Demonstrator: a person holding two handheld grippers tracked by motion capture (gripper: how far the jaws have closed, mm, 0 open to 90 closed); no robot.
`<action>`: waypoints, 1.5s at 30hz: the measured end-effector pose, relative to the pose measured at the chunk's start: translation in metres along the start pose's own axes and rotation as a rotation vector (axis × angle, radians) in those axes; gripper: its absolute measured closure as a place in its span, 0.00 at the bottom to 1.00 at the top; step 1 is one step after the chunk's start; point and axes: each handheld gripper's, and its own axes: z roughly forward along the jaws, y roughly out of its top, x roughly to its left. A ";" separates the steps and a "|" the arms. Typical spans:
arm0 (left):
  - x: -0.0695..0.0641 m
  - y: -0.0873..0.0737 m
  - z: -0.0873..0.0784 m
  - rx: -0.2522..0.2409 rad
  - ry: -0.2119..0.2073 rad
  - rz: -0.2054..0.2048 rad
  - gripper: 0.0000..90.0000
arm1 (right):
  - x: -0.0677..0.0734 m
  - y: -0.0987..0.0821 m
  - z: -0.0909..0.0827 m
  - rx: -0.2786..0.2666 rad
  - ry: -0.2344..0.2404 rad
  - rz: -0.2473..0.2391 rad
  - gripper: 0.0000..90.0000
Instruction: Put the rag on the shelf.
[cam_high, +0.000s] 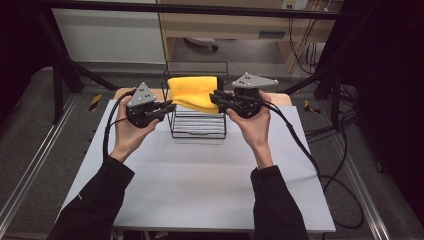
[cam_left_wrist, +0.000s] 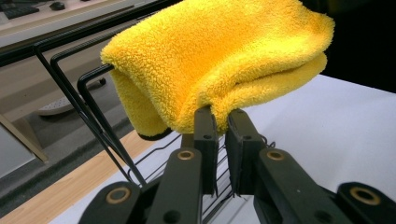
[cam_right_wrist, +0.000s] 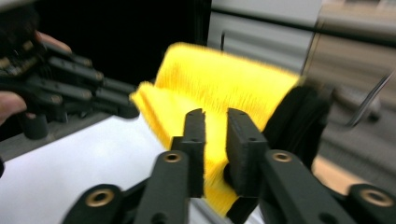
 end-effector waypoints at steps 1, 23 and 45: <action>0.000 -0.001 0.000 0.002 -0.004 -0.002 0.92 | -0.001 -0.003 0.003 0.016 -0.001 0.012 0.91; 0.004 -0.024 0.003 0.065 -0.031 -0.128 0.72 | -0.013 -0.048 0.020 0.023 -0.020 0.029 0.71; 0.004 -0.068 -0.013 0.177 -0.043 -0.189 0.22 | -0.028 -0.081 -0.026 0.073 -0.049 0.082 0.20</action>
